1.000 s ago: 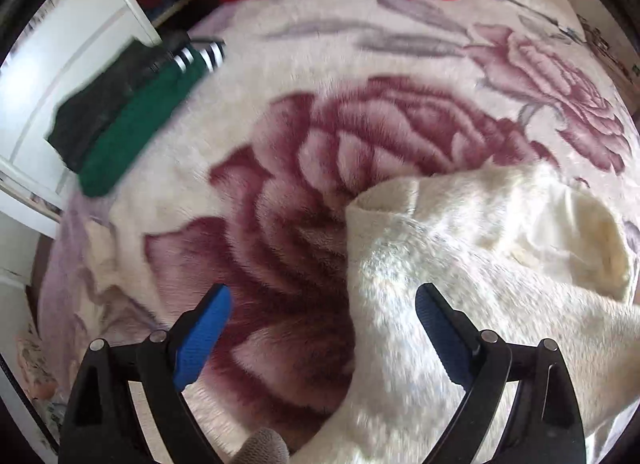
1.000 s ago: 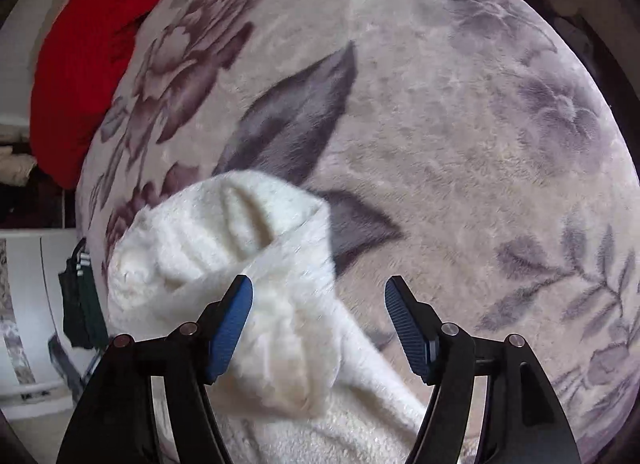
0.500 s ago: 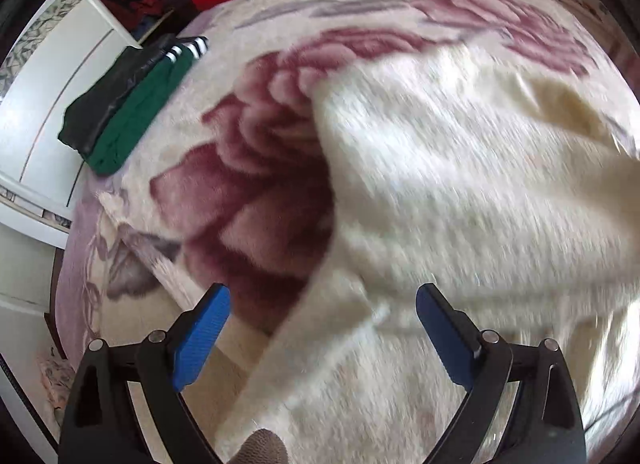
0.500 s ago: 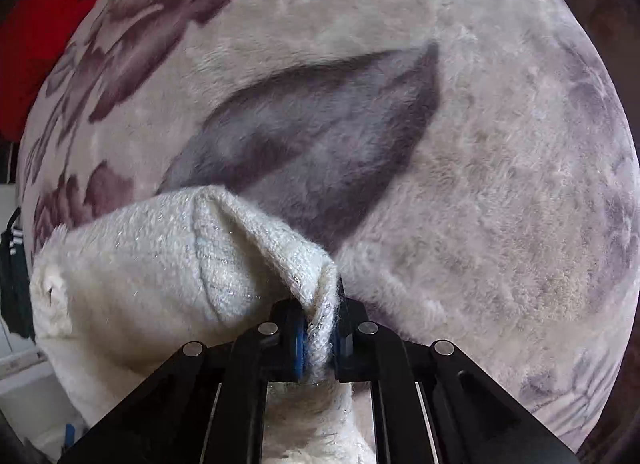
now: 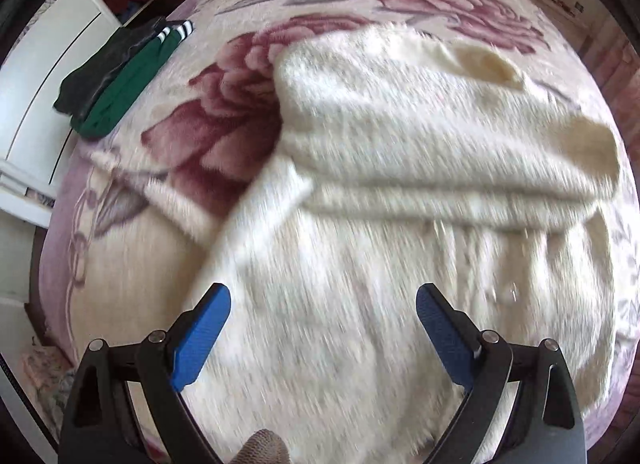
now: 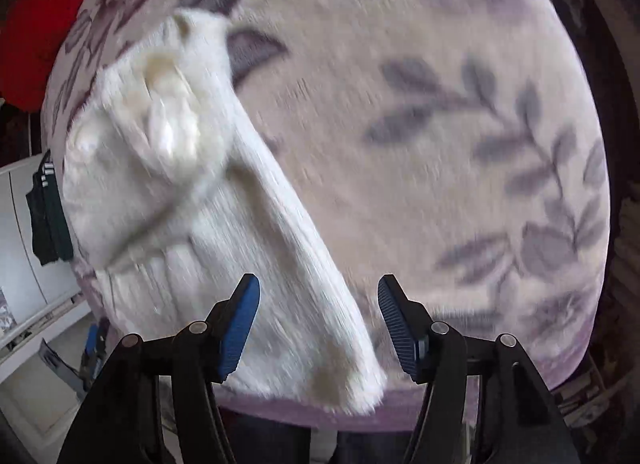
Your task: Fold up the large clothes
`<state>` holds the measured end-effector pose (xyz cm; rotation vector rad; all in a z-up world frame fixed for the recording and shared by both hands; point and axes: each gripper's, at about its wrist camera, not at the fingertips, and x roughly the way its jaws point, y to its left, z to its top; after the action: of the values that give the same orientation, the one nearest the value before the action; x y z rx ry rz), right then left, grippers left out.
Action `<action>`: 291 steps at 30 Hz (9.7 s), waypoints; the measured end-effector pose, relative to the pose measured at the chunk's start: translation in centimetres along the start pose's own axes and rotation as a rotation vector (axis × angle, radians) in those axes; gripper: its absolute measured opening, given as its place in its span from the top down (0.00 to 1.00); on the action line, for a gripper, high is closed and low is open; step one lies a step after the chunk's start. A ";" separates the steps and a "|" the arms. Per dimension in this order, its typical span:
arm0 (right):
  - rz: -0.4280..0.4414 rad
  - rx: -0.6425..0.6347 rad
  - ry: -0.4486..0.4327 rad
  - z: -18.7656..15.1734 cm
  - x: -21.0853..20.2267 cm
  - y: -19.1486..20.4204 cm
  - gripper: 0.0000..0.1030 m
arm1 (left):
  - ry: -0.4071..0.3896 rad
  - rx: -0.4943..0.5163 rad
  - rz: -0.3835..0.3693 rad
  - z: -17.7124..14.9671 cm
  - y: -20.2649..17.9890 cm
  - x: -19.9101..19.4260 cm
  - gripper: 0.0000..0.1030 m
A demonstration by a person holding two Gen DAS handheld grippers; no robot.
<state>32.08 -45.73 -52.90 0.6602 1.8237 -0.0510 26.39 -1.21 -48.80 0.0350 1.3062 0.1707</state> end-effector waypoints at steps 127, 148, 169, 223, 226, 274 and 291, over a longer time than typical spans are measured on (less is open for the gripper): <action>-0.048 -0.579 -0.027 11.6 12.7 49.5 0.59 | 0.073 -0.272 -0.556 19.9 11.9 13.8 0.74; 0.028 -0.554 -0.042 9.0 9.2 47.5 0.38 | -0.020 -0.264 -0.662 14.3 17.4 6.0 0.37; 0.533 -0.217 -0.111 13.5 14.4 37.7 0.78 | -0.026 -0.746 -0.718 -2.1 18.4 5.6 0.37; -0.046 -0.591 -0.146 -4.4 2.6 20.2 0.32 | 0.060 -0.854 -0.518 -19.1 11.5 4.0 0.91; -0.031 -0.645 -0.111 -4.5 3.7 20.8 0.32 | -0.005 -0.949 -0.512 -22.2 11.0 0.7 0.77; 0.511 -0.217 0.151 1.0 5.9 6.9 0.22 | -0.536 0.312 -0.189 -7.5 -21.4 -5.5 0.88; 0.409 -0.020 -0.150 2.6 -7.1 -11.6 0.08 | -0.370 0.665 -0.107 -9.2 -29.0 -2.9 0.28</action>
<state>30.42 -59.34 -50.85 0.9770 1.5155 0.1852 19.84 -30.88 -51.99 0.5368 0.9433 -0.3539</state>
